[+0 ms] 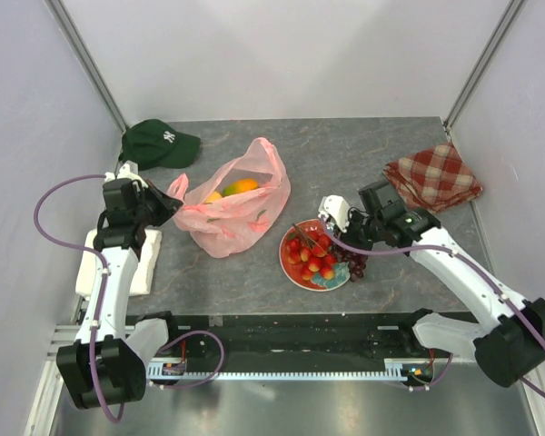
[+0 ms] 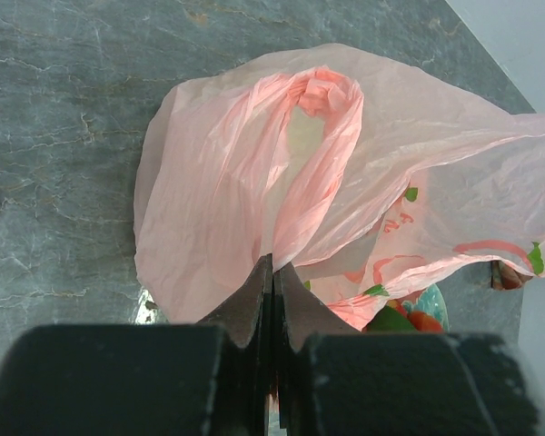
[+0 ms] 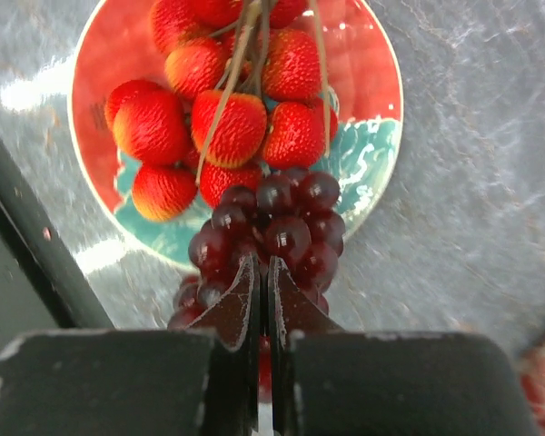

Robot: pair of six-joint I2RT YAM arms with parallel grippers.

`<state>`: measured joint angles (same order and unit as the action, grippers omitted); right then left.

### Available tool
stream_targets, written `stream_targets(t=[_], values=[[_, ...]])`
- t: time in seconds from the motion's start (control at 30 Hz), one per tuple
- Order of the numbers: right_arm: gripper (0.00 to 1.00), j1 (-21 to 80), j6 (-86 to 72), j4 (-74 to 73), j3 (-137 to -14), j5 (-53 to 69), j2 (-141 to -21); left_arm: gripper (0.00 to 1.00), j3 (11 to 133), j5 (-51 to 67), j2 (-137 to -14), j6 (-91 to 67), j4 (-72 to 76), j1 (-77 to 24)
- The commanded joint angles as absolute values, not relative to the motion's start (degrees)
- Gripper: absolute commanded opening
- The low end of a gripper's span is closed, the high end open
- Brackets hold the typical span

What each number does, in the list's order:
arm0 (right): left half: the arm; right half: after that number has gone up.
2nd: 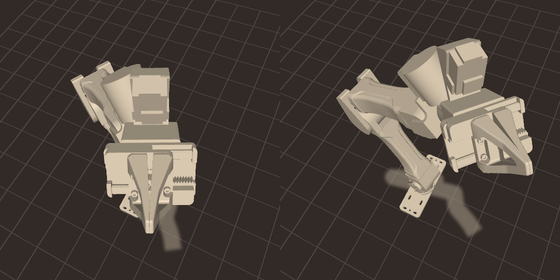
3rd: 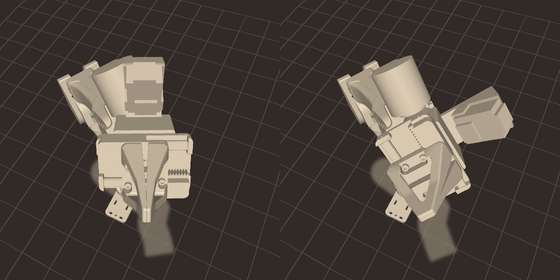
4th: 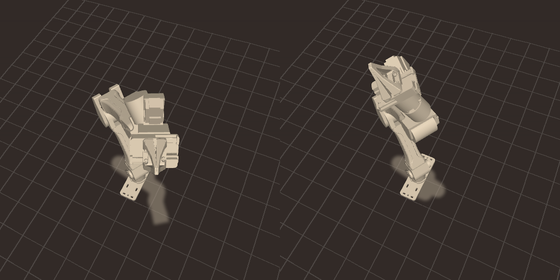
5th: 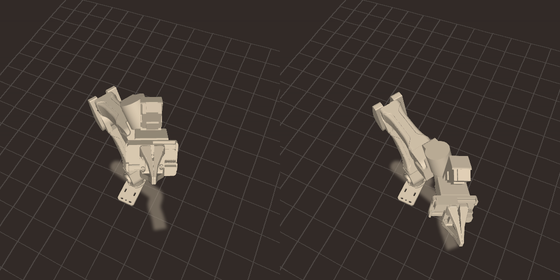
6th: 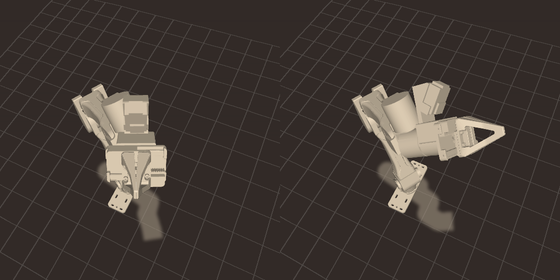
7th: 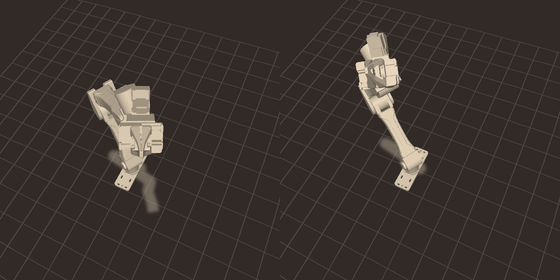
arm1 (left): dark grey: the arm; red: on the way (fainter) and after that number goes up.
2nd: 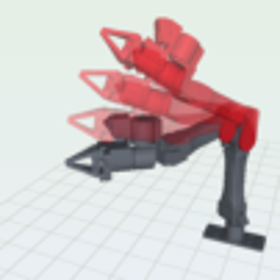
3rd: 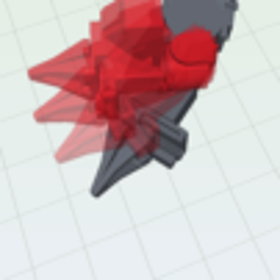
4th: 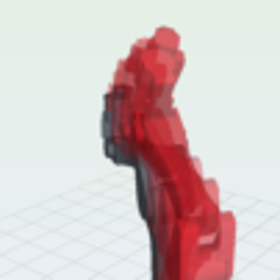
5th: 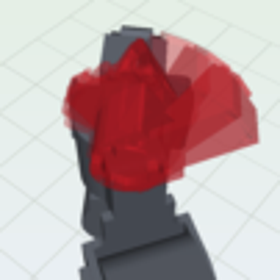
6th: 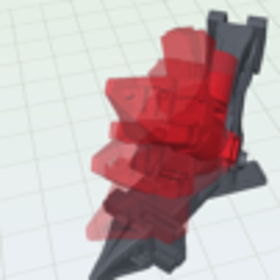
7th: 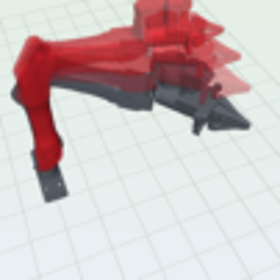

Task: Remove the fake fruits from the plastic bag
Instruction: Place the fake fruit on the plate.

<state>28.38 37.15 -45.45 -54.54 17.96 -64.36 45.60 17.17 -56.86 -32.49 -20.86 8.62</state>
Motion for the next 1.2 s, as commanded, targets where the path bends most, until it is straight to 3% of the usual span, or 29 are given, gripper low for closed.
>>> stream_targets(t=[0.0, 0.2, 0.5, 0.8, 1.17], values=[[0.00, 28.21, 26.82, -38.07, -55.90, 20.21, -68.63, 0.04, 48.08, 18.99, -56.69, -31.29, -19.69, 8.96], [0.00, 28.39, 18.38, -37.62, -55.72, 26.71, -72.24, 0.04, 47.73, 19.16, -55.99, -30.94, -19.69, 8.88], [0.00, 28.30, 17.58, -36.83, -54.49, 29.09, -73.55, 0.04, 46.67, 19.25, -55.55, -31.46, -19.69, 8.96], [0.00, 27.86, 1.51, -35.42, -57.92, 34.62, -75.85, 0.04, 47.11, 20.04, -56.16, -31.38, -19.78, 8.88], [0.04, 27.77, 1.49, -33.84, -52.82, 28.12, -79.10, 0.04, 47.11, 19.60, -56.42, -31.64, -19.60, 8.96]])
